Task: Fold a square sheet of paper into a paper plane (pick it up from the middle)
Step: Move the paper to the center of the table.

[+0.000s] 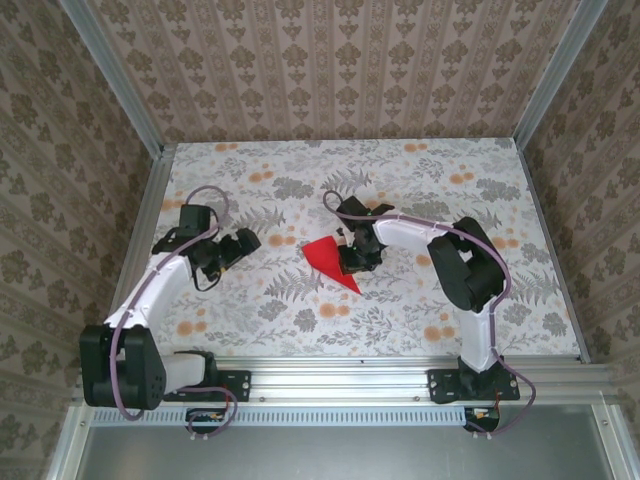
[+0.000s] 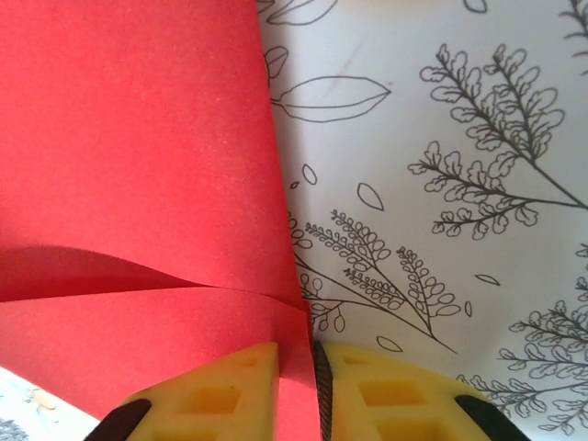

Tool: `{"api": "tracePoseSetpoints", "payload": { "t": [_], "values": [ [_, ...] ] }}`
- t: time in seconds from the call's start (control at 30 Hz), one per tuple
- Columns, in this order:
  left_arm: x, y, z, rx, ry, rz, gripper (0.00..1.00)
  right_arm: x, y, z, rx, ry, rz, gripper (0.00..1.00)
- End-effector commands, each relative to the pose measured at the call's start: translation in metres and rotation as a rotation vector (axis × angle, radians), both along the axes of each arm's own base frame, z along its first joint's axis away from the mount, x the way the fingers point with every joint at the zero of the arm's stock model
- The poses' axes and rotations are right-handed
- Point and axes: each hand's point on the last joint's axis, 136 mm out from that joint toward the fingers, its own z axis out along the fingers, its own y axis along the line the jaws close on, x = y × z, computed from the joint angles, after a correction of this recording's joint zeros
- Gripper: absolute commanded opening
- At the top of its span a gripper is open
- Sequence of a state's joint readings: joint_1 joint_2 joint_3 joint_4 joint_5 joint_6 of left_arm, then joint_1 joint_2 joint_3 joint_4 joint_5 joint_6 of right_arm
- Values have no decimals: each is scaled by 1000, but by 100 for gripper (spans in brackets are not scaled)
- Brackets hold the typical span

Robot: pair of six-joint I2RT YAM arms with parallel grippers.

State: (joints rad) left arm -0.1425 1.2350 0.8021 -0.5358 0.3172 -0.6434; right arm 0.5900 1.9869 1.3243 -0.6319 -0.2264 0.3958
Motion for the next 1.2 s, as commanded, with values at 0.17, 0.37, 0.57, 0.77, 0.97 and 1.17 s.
{"api": "tracePoseSetpoints", "payload": {
  "t": [0.17, 0.37, 0.57, 0.77, 0.97, 1.17],
  "values": [
    [-9, -36, -17, -35, 22, -85, 100, -1, 38, -3, 227, 52, -154, 17],
    [-17, -66, -32, -40, 43, -151, 100, 4, 48, 3, 291, 44, -248, 15],
    [-23, -92, -44, -62, 48, -201, 100, 5, 61, 3, 333, 45, -321, 15],
    [-28, -115, -53, -106, 61, -239, 99, 9, 77, 7, 401, 42, -386, 15],
    [-27, -127, -56, -162, 58, -247, 96, 13, 80, 13, 430, 26, -411, 15],
    [-31, -132, -61, -188, 64, -256, 85, 14, 75, 14, 415, 13, -392, 22]
  ]
}}
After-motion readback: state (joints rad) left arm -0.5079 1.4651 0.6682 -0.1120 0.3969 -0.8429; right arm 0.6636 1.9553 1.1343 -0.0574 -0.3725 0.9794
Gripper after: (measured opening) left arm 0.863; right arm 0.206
